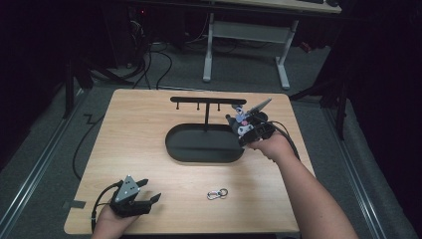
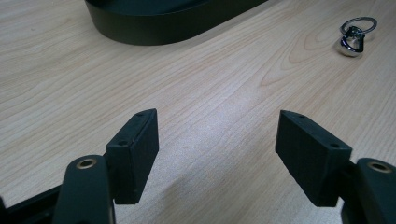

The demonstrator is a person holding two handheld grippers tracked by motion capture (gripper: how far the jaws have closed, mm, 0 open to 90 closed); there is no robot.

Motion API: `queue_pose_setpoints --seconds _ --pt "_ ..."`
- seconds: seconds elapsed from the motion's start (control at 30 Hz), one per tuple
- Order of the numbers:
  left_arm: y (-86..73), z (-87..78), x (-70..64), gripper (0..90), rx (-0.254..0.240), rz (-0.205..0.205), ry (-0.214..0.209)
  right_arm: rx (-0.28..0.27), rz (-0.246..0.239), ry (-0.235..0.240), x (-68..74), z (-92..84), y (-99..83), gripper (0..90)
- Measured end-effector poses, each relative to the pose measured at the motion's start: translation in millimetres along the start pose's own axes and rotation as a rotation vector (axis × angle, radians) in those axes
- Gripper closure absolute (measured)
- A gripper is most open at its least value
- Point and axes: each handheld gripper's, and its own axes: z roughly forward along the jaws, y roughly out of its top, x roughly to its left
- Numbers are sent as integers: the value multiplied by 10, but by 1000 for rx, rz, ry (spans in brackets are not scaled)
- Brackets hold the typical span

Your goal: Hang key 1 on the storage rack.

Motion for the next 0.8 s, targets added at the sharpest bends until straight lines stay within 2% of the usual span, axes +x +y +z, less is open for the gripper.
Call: queue_pose_setpoints --seconds 0.17,0.43,0.5,0.57,0.63,0.67,0.7,0.73,0.8 --pt "-2 4 6 308 5 -1 -3 -8 23 -19 -27 43 -15 357" --pt "4 12 -3 308 7 2 -5 -35 25 3 -64 -4 -117 359" --pt "6 16 -8 308 8 4 -6 -51 33 18 -71 -25 -214 371" --pt "10 18 -14 308 15 4 -11 -55 29 18 -72 -38 -251 376" --pt "12 25 -26 311 14 2 -13 -88 23 15 -77 -66 -398 398" --pt "13 27 -30 311 16 3 -14 -88 23 15 -77 -66 -398 398" --pt "15 30 -36 313 19 3 -15 -99 1 21 -73 -70 -487 420" --pt "16 34 -43 313 20 2 -18 -99 1 21 -73 -70 -487 420" --pt "19 40 -55 316 27 6 -21 -135 -7 8 -65 -68 -649 449"
